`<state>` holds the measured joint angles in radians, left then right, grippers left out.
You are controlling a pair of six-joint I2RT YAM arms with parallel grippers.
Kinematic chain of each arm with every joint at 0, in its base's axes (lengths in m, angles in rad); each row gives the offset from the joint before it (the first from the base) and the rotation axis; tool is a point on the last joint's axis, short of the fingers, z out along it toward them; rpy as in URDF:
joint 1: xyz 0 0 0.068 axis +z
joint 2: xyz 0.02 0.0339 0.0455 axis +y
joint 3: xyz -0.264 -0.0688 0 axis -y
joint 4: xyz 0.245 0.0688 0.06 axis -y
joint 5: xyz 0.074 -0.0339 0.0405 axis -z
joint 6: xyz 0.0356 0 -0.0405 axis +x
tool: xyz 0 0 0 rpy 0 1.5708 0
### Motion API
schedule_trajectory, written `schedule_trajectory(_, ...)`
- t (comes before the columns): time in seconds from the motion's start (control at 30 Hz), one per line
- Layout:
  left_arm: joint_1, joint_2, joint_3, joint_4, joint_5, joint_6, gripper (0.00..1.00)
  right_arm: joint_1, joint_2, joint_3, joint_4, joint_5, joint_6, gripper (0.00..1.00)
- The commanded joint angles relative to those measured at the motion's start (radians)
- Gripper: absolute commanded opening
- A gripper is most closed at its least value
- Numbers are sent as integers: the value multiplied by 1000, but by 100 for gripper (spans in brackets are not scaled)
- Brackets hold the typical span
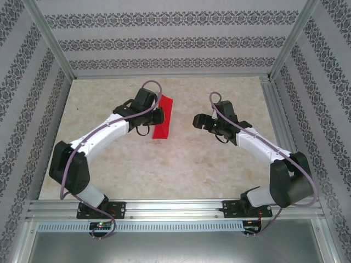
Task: Fold a paper plane with a square sheet of paper (pick it up from the middle)
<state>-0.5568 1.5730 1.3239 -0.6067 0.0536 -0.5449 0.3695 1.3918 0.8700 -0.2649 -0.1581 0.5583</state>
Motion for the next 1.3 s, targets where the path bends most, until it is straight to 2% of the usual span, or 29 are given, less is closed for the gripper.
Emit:
schedule_trajectory(0.0, -26, -17, 60, -269, -259, 81, 10, -13, -53, -29, 43, 76, -8, 97)
schedule_trajectory(0.17, -78, 59, 160, -394, -491, 103, 10, -18, -105, -61, 49, 118, -18, 98)
schedule_trajectory(0.4, -170, 331, 322, -574, -793, 39, 11, -32, -152, -93, 34, 175, 1, 98)
schedule_trajectory(0.5, -203, 442, 392, -625, -872, 17, 11, -40, -155, -98, 35, 170, 10, 98)
schedule_trajectory(0.63, -238, 550, 449, -620, -882, 13, 11, -54, -148, -101, 32, 169, 33, 98)
schedule_trajectory(0.97, -318, 728, 513, -536, -746, 22, 14, -81, -155, -109, 2, 183, 60, 98)
schedule_trajectory(1.27, -328, 726, 487, -466, -609, 37, 30, -95, -136, -109, 4, 169, 88, 98)
